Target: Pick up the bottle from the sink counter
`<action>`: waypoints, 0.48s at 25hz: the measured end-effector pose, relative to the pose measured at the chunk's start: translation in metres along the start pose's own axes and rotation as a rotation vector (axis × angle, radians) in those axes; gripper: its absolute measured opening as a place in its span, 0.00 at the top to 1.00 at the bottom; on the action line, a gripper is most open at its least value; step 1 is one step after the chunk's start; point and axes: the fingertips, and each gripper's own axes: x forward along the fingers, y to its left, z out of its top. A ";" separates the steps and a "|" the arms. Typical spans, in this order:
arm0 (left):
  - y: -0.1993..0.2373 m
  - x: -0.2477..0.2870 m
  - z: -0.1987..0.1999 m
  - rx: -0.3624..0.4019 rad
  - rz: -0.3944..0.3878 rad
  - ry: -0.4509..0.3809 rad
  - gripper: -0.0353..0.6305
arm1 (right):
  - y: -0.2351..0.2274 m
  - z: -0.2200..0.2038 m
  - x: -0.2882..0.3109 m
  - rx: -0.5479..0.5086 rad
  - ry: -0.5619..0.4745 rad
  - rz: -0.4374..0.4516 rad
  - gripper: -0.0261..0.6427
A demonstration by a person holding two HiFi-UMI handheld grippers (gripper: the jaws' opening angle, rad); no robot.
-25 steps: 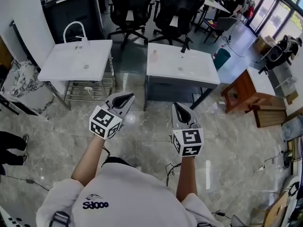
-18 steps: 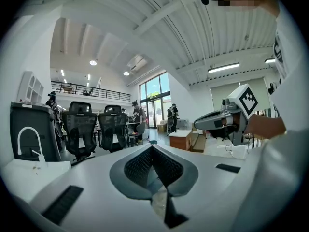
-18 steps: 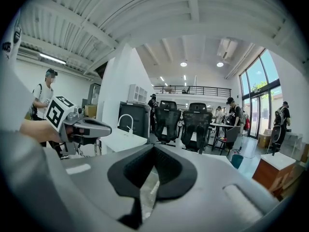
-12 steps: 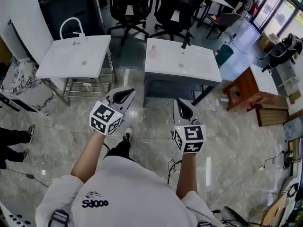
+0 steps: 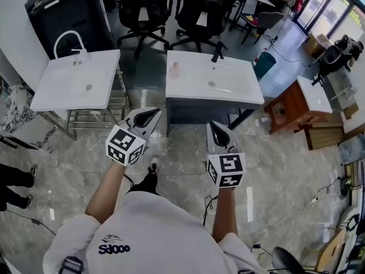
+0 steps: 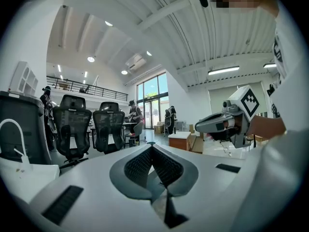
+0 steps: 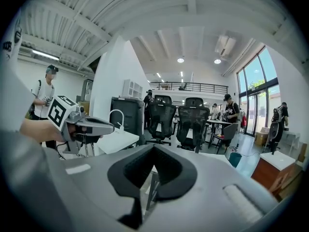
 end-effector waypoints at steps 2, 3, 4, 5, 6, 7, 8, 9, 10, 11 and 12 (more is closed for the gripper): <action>0.012 0.014 0.005 -0.007 -0.005 -0.035 0.94 | -0.008 -0.002 0.015 0.002 0.010 -0.004 0.94; 0.018 0.019 0.009 -0.007 -0.007 -0.056 0.94 | -0.012 -0.002 0.023 0.004 0.016 -0.006 0.95; 0.024 0.025 0.013 -0.001 -0.006 -0.072 0.94 | -0.015 -0.002 0.030 0.006 0.021 -0.007 0.94; 0.031 0.029 0.016 0.015 0.002 -0.078 0.94 | -0.017 -0.002 0.038 0.010 0.025 -0.006 0.94; 0.038 0.034 0.017 0.039 0.015 -0.073 0.94 | -0.019 -0.001 0.046 0.015 0.027 -0.005 0.94; 0.045 0.039 0.017 0.060 0.026 -0.061 0.94 | -0.021 0.000 0.054 0.019 0.029 -0.004 0.94; 0.053 0.045 0.015 0.068 0.029 -0.050 0.94 | -0.023 0.002 0.063 0.022 0.030 -0.002 0.95; 0.060 0.049 0.014 0.062 0.027 -0.041 0.94 | -0.023 0.003 0.072 0.023 0.032 0.001 0.94; 0.067 0.053 0.012 0.049 0.021 -0.036 0.94 | -0.024 0.004 0.080 0.024 0.034 0.003 0.94; 0.073 0.058 0.010 0.036 0.015 -0.033 0.94 | -0.025 0.005 0.087 0.025 0.035 0.004 0.94; 0.080 0.062 0.008 0.027 0.012 -0.029 0.94 | -0.027 0.007 0.095 0.025 0.037 0.004 0.94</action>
